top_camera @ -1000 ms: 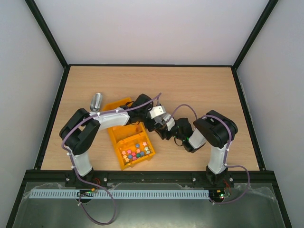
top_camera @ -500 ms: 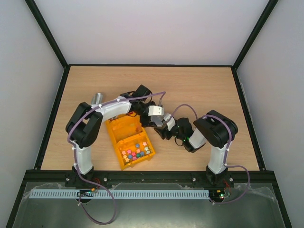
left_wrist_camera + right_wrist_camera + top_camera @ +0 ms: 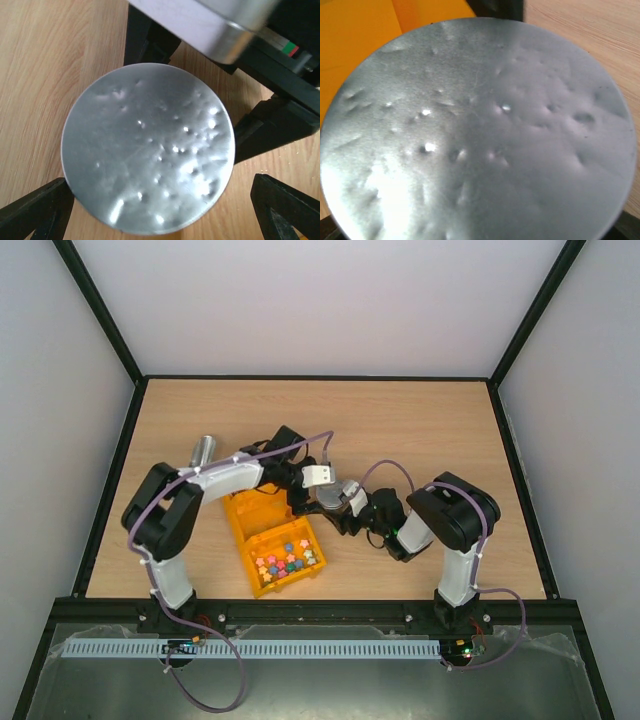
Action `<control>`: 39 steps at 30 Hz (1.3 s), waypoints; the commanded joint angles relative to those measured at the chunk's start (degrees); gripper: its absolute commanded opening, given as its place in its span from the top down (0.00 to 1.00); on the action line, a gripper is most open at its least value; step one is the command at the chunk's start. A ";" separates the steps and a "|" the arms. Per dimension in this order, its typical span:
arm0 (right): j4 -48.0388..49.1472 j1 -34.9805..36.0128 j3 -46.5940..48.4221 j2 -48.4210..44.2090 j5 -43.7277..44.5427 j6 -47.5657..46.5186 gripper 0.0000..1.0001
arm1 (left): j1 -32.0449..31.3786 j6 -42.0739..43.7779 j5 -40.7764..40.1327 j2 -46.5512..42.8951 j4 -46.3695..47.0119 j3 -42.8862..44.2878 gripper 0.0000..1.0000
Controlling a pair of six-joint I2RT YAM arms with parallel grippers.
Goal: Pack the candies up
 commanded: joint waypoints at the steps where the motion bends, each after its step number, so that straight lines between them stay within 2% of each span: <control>1: 0.77 0.10 0.01 0.11 -0.22 -0.26 0.29 | -2.03 -9.79 -2.40 -6.11 10.72 -7.32 0.00; 3: 0.97 0.13 0.00 0.20 -0.46 -0.23 0.17 | -2.64 -11.77 -3.39 -5.94 12.00 -8.14 0.00; 5: 1.22 0.11 -0.01 0.21 -0.65 -0.23 0.10 | -2.85 -13.52 -4.21 -5.11 12.38 -7.64 0.01; 11: 2.34 0.06 0.83 0.76 -1.21 0.07 0.02 | -3.06 -16.15 -6.30 -4.45 15.10 -7.66 0.00; 15: 2.45 0.30 1.29 1.09 -1.71 0.26 0.03 | -4.39 -16.78 -5.70 -4.50 15.53 -7.99 0.01; 27: 1.49 0.60 1.57 1.29 -1.62 0.23 0.17 | -5.41 -19.35 -7.54 -2.78 15.97 -8.14 0.00; 32: 1.01 0.74 1.59 1.21 -1.31 0.25 0.17 | -5.60 -19.72 -9.58 -2.34 16.32 -8.73 0.00; 36: 0.60 0.73 1.52 1.13 -0.51 0.14 0.08 | -5.67 -19.52 -9.54 -2.59 15.99 -9.05 0.01; 39: 0.58 0.74 1.16 0.98 -0.01 -0.06 0.07 | -5.58 -19.04 -9.94 -2.83 15.71 -9.26 0.01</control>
